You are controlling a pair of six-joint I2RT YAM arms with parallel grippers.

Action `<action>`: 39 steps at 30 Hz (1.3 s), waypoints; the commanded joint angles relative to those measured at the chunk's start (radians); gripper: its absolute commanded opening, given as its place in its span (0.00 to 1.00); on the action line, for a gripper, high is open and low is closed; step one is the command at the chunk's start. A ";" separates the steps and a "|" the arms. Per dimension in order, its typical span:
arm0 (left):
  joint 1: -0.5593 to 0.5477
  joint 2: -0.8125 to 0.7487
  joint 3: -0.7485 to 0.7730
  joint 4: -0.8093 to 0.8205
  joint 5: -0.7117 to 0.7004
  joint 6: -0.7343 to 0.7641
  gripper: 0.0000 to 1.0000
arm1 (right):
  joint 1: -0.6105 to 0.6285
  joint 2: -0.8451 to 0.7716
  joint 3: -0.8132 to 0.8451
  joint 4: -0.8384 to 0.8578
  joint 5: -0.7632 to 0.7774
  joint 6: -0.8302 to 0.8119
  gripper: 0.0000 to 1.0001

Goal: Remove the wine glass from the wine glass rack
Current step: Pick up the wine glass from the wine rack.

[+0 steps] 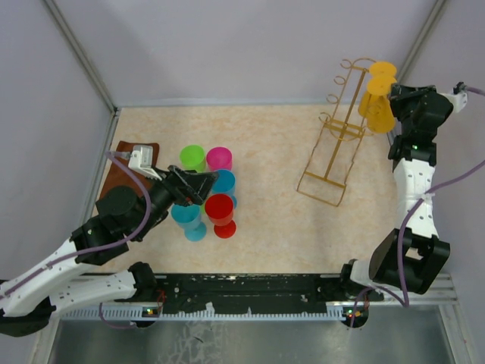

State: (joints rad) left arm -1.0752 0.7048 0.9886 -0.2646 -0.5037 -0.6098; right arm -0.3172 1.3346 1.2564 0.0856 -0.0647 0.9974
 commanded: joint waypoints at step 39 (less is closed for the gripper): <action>0.003 0.002 0.019 0.010 0.037 -0.007 0.99 | -0.011 -0.160 0.016 -0.024 0.123 -0.242 0.00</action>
State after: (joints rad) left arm -1.0752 0.7216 0.9890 -0.2638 -0.4808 -0.6136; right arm -0.3195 1.2617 1.2575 0.0658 0.0246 0.8215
